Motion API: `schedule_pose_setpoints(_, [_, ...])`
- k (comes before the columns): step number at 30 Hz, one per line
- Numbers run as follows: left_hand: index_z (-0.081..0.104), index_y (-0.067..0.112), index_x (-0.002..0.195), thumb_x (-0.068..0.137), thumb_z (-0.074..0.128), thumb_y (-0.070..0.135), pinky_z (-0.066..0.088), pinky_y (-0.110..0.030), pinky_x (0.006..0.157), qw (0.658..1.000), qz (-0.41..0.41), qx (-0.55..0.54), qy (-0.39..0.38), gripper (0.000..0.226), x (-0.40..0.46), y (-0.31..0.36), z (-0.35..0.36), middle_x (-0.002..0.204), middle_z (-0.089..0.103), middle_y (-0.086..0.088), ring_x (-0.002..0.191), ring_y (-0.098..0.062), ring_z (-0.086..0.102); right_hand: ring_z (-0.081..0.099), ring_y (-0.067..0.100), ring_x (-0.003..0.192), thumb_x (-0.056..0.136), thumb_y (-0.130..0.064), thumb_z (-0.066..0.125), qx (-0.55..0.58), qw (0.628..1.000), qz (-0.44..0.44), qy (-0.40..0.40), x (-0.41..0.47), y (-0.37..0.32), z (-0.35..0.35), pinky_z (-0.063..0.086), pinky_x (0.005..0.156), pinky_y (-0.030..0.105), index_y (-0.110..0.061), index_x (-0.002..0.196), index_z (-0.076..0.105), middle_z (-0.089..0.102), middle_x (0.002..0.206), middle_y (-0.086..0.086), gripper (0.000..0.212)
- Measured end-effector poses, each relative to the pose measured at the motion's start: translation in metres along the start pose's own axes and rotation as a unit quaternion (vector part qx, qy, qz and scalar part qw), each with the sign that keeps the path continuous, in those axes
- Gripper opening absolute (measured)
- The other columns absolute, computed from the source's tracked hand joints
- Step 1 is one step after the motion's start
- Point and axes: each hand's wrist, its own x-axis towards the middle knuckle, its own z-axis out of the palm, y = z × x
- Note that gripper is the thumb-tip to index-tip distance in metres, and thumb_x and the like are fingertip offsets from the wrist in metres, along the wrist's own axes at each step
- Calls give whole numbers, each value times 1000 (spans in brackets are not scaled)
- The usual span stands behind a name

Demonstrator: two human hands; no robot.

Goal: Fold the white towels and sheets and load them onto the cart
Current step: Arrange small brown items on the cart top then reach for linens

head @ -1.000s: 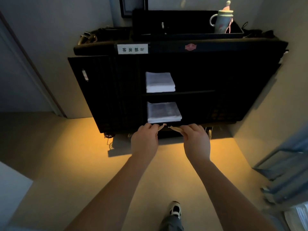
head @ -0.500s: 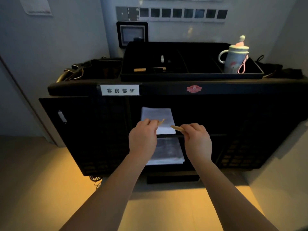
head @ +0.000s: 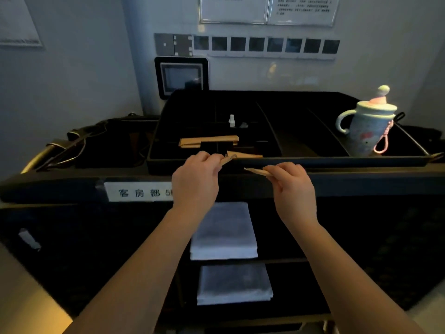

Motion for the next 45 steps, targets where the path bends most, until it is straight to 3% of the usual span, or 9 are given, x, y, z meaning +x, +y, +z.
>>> schedule_pose_setpoints(5, [65, 24, 105, 93, 51, 25, 51, -35, 62, 1000, 11, 4, 12, 18, 71, -30, 37, 90, 59, 8, 78, -11, 55, 57, 23, 97, 88, -12, 53, -8, 1000, -11, -10, 69, 28, 47, 43, 78, 29, -12, 113, 67, 64, 104, 6, 28])
schedule_pose_setpoints(10, [65, 27, 113, 93, 54, 24, 51, -34, 65, 999, 20, 11, -22, 23, 118, -45, 75, 94, 61, 8, 84, -12, 56, 57, 20, 106, 92, -13, 56, -26, 991, 5, -128, 109, 58, 84, 41, 83, 24, -19, 124, 62, 63, 116, 1, 33])
schedule_pose_setpoints(13, [65, 31, 114, 93, 55, 26, 51, -33, 66, 999, 13, 21, -40, 24, 132, -49, 93, 96, 61, 10, 85, -11, 56, 57, 15, 107, 91, -20, 57, -22, 983, 9, -185, 120, 67, 95, 48, 88, 28, -23, 120, 65, 61, 117, -4, 29])
schedule_pose_setpoints(17, [67, 34, 113, 92, 59, 27, 48, -28, 64, 998, 2, 34, -45, 24, 141, -54, 103, 93, 62, 12, 83, -10, 56, 58, 11, 98, 90, -22, 61, -20, 975, -2, -223, 136, 67, 103, 49, 82, 26, -24, 113, 69, 61, 109, -7, 24])
schedule_pose_setpoints(30, [69, 42, 103, 88, 62, 26, 28, -18, 51, 993, -55, 101, -31, 23, 130, -102, 66, 81, 59, 15, 72, -6, 51, 60, 10, 87, 84, -20, 69, 85, 968, -105, -211, 150, 0, 137, 53, 77, 30, -23, 101, 73, 65, 97, -10, 18])
schedule_pose_setpoints(35, [65, 36, 113, 88, 63, 29, 50, -32, 65, 993, -58, 98, -21, 26, 125, -125, 50, 90, 68, 11, 85, -15, 63, 59, 10, 89, 84, -19, 69, 77, 968, -126, -202, 150, -26, 148, 49, 74, 23, -23, 103, 73, 65, 99, -9, 20])
schedule_pose_setpoints(40, [51, 29, 109, 84, 67, 27, 48, -30, 55, 998, -33, 61, -7, 30, 127, -149, 43, 82, 67, 5, 69, -16, 63, 61, 12, 91, 87, -18, 65, 57, 966, -114, -223, 147, -51, 159, 53, 75, 28, -23, 114, 69, 65, 105, -7, 27])
schedule_pose_setpoints(45, [47, 33, 113, 85, 64, 24, 49, -28, 56, 999, 19, 14, -30, 33, 130, -177, 42, 86, 65, 8, 73, -11, 61, 58, 9, 85, 88, -22, 63, 1, 969, -45, -244, 145, -70, 169, 41, 71, 21, -28, 100, 68, 66, 93, -9, 15])
